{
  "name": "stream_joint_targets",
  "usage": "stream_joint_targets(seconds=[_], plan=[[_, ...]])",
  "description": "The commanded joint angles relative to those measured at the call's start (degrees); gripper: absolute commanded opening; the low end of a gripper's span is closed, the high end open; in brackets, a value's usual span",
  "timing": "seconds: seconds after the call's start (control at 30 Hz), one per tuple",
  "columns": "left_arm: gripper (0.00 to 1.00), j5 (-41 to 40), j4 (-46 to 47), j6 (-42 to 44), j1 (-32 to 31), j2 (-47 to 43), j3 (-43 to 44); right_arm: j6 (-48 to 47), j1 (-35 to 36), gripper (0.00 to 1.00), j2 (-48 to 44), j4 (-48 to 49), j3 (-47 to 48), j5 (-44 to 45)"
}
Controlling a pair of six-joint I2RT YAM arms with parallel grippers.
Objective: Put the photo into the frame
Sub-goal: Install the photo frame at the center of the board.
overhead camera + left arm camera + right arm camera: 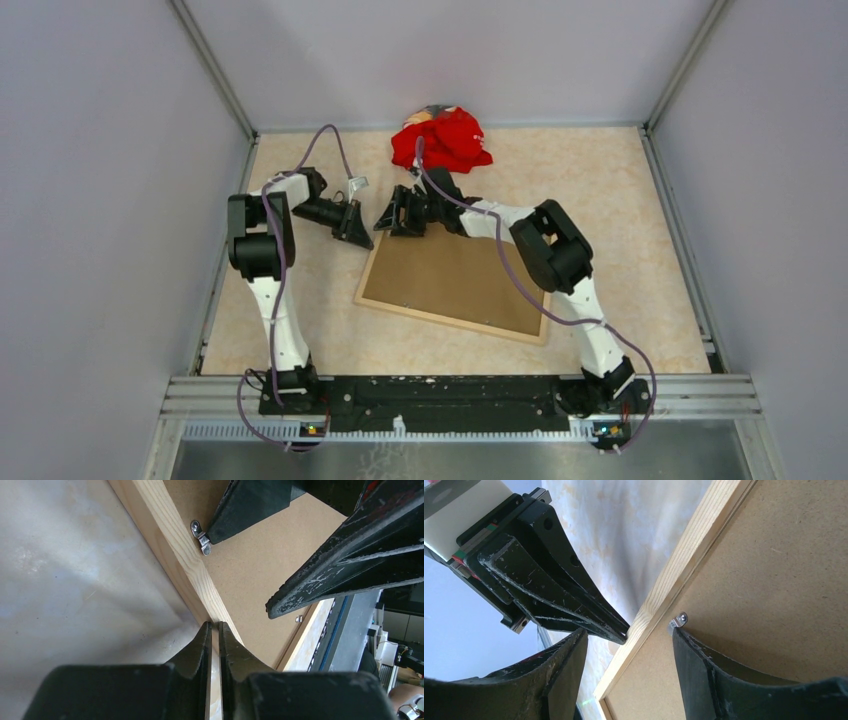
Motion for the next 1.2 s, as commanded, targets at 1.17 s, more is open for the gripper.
stream_joint_targets(seconds=[1.17], plan=[[0.33, -2.5, -2.0, 3.4, 0.6, -5.1, 1.0, -24.4, 1.9, 0.72, -24.9, -12.0, -13.0, 3.6]])
